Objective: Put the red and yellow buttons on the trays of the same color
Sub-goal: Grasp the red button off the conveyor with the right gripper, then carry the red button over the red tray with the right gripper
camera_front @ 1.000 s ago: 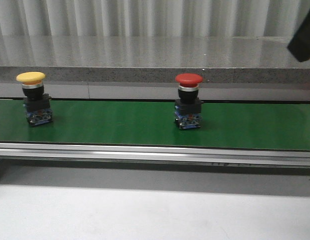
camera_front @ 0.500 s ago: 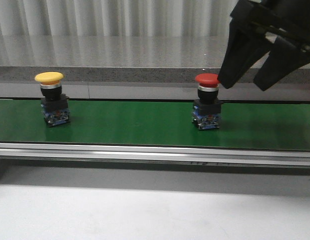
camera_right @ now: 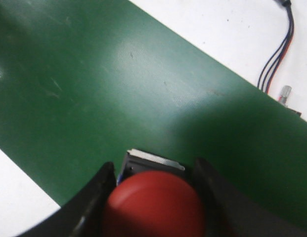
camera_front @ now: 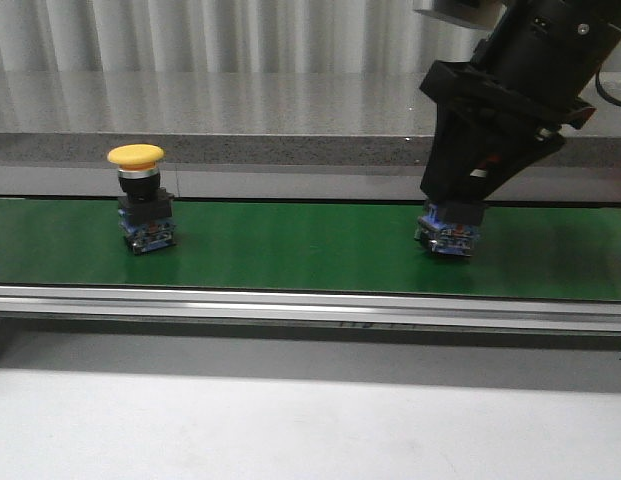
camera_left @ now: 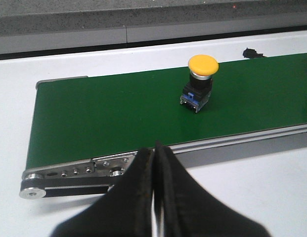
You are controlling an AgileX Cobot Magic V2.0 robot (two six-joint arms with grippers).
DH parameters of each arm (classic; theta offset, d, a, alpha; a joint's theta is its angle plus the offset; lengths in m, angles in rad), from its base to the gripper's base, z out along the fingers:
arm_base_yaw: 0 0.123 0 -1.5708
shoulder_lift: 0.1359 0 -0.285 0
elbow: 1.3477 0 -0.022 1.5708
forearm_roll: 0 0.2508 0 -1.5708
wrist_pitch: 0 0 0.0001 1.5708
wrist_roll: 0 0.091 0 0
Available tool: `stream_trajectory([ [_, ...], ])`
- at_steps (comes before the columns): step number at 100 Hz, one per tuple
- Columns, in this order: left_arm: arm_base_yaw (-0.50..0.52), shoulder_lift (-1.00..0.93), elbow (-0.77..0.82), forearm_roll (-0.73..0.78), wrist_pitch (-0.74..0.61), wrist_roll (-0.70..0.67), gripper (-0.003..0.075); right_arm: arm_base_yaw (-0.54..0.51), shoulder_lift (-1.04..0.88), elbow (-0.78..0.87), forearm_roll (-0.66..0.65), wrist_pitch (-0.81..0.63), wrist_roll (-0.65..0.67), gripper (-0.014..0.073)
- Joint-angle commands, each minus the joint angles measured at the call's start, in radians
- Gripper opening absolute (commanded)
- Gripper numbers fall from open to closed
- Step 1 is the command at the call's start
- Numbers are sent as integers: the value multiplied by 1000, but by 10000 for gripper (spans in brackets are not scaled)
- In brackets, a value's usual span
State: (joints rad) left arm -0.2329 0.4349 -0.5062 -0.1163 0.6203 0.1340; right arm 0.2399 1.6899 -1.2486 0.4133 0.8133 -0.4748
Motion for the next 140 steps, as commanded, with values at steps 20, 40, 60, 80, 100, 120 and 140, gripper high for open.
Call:
stream_trajectory([
  [20, -7, 3, -24, -18, -72, -2, -20, -27, -82, -31, 26, -62, -12, 167],
  [40, -7, 3, -24, -18, -72, -2, -20, -189, -181, -31, 26, -124, 53, 167],
  [60, -7, 3, -24, -18, -72, -2, -20, -433, -239, -31, 26, -159, 121, 167],
  [80, -7, 3, -24, -18, -72, -2, -20, -653, -243, -31, 26, -165, 132, 167],
  [100, -7, 3, -24, -18, -72, -2, -20, -832, -243, -31, 26, -197, 143, 167],
  [120, -7, 3, -24, -18, -72, -2, -20, -961, -218, -31, 26, -199, 175, 167],
  [140, -7, 3, -24, -18, -72, -2, -20, -1018, -166, -31, 26, -210, 177, 167],
])
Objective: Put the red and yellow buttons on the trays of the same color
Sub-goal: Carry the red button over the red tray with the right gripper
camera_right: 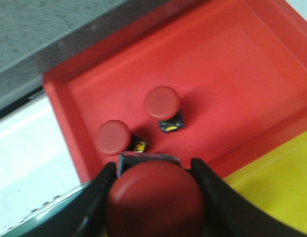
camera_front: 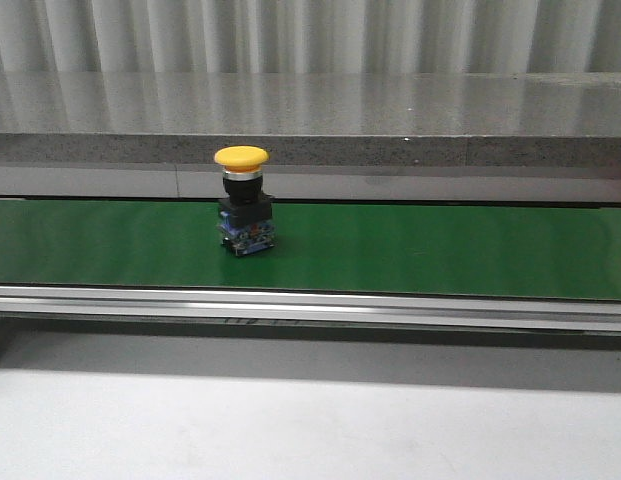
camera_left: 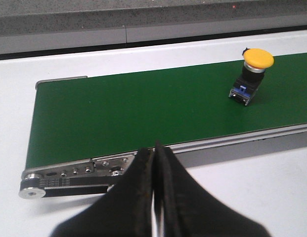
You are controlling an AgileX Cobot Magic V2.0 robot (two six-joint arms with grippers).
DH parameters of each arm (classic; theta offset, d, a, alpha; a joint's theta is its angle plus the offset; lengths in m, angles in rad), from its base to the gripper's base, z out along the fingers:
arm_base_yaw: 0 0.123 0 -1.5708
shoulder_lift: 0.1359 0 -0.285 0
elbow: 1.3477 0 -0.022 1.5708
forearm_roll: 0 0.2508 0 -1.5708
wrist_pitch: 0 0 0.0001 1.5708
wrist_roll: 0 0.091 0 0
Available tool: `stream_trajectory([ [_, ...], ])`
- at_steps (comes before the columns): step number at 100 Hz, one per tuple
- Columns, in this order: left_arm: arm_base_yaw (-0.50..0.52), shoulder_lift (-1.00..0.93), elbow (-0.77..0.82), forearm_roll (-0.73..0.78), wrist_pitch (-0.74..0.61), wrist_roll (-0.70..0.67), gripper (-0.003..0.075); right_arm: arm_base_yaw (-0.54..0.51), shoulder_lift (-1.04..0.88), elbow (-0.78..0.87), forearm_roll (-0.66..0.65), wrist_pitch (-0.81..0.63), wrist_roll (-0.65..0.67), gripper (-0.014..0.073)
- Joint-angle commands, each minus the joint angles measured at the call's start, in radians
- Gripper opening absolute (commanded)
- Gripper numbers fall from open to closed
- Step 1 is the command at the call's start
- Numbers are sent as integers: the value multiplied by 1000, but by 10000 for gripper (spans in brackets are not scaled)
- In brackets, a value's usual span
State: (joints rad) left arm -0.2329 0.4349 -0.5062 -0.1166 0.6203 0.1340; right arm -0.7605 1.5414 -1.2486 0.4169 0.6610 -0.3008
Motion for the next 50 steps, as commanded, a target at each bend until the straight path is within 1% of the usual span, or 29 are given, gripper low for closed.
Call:
stream_trajectory([
  [1, -7, 3, -24, -18, -72, -2, -20, -19, -11, -31, 23, -59, 3, 167],
  [50, -7, 3, -24, -18, -72, -2, -20, -24, 131, -31, 23, -106, 3, 167],
])
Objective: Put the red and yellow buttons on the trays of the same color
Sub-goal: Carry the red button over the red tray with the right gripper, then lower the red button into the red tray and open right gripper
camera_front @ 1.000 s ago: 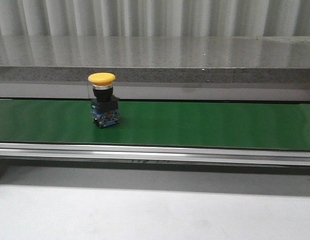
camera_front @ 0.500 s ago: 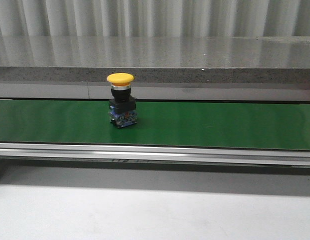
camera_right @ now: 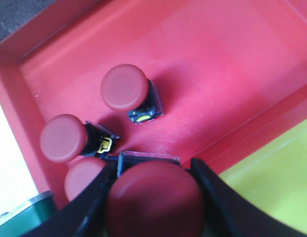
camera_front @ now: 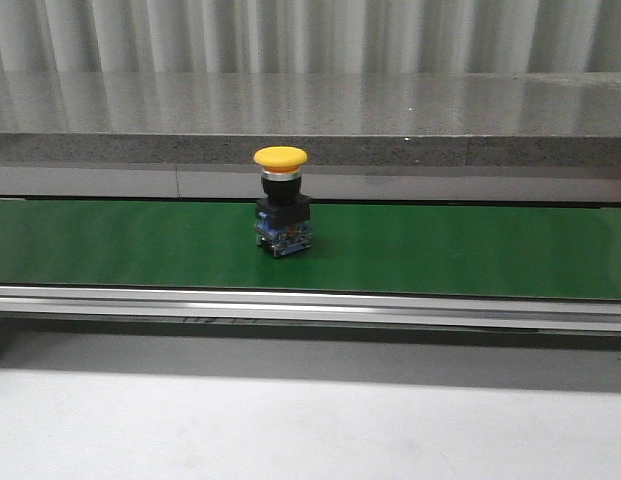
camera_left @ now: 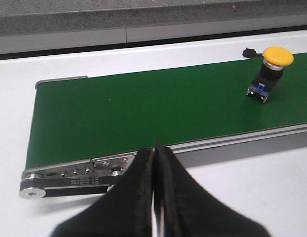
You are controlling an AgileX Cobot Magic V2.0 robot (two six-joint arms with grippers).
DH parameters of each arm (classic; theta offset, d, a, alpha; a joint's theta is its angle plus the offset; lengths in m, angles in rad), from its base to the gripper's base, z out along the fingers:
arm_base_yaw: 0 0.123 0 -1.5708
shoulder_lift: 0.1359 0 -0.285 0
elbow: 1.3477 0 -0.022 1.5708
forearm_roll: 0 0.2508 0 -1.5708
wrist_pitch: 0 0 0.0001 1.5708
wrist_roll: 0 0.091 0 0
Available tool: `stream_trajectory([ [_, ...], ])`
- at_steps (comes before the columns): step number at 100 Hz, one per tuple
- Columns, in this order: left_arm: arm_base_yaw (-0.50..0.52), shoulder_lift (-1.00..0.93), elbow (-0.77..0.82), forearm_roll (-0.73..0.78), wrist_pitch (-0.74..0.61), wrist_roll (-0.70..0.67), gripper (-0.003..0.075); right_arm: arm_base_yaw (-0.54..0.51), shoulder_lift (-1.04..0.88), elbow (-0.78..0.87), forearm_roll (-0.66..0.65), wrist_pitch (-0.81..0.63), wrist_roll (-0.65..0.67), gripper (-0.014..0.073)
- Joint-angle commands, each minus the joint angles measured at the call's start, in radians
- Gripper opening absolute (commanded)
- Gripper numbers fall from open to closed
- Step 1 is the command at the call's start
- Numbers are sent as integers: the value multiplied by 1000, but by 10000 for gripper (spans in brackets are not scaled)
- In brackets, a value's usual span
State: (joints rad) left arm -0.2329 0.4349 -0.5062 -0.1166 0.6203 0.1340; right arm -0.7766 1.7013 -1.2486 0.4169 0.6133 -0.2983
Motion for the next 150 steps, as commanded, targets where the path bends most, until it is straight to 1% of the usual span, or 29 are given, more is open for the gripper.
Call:
stream_trajectory([
  [1, -7, 3, -24, -18, -72, -2, -20, -7, -28, -31, 23, -62, 1, 167],
  [42, -7, 3, -24, -18, -72, -2, -20, -7, 62, -31, 28, -120, 1, 167],
  [61, -7, 3, -24, -18, -72, -2, -20, -7, 106, -31, 97, -142, 1, 167],
  [71, -7, 3, -24, -18, -72, -2, -20, -7, 116, -31, 98, -141, 1, 170],
  [75, -7, 3, -24, -18, -72, -2, -20, -7, 116, -31, 98, -141, 1, 189],
  [80, -7, 3, -24, -18, -72, -2, -20, -7, 116, -31, 103, -141, 1, 241],
  [85, -7, 3, -24, -18, -72, -2, -20, -7, 116, -31, 113, -142, 1, 327],
  [90, -7, 3, -24, -18, -72, -2, -20, -7, 116, -31, 114, -143, 1, 441],
  [95, -7, 3, -24, -18, -72, -2, -20, -6, 116, -31, 114, -143, 1, 524],
  [102, -7, 3, -24, -18, -72, -2, -20, -6, 116, -31, 120, -143, 1, 587],
  [130, -7, 3, -24, -18, -72, -2, -20, -6, 100, -31, 128, -142, -5, 591],
  [150, -7, 3, -24, -18, -72, -2, -20, -6, 4, -29, 126, -106, -15, 563],
])
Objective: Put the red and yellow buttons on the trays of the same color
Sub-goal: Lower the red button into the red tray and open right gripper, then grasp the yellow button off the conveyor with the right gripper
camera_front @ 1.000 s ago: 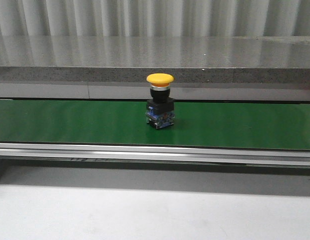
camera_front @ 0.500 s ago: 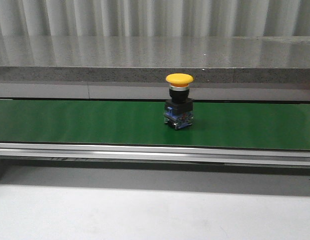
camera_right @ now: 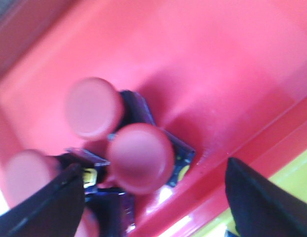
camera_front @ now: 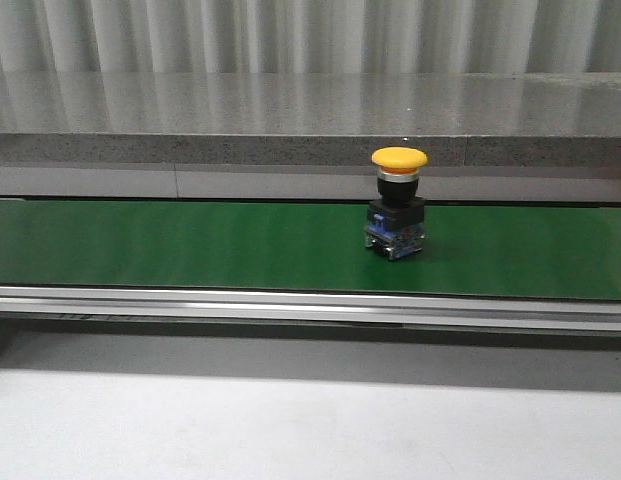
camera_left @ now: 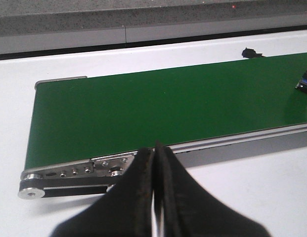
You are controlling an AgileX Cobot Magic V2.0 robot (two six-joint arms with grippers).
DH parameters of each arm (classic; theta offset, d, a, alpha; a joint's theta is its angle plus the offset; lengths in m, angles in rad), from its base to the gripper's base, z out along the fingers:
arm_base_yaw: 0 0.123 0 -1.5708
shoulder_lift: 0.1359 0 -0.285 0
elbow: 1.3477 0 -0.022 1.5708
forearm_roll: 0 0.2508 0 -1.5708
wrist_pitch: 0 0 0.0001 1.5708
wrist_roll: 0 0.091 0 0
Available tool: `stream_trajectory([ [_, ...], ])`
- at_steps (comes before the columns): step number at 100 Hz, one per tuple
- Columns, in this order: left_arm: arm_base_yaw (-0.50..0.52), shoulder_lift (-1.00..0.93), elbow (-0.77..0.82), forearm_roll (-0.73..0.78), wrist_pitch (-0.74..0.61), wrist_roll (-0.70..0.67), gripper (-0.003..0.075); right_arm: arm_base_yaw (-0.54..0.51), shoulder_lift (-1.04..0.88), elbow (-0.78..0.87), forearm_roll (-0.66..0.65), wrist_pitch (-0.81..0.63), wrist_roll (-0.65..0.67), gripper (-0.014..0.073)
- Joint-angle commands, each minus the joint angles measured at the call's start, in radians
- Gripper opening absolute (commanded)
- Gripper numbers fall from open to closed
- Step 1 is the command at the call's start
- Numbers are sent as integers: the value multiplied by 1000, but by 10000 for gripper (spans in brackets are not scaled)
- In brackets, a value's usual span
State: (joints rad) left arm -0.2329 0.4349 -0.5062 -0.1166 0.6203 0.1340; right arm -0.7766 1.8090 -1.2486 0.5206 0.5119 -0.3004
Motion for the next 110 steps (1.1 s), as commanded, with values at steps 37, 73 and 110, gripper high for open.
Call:
stream_trajectory([
  [37, -7, 3, -24, -18, -72, -2, -20, 95, -380, -28, -3, 142, -13, 519],
  [73, -7, 3, -24, -18, -72, -2, -20, 383, -566, -28, -6, 335, -16, 519],
  [110, -7, 3, -24, -18, -72, -2, -20, 682, -584, -28, -6, 429, -16, 519],
])
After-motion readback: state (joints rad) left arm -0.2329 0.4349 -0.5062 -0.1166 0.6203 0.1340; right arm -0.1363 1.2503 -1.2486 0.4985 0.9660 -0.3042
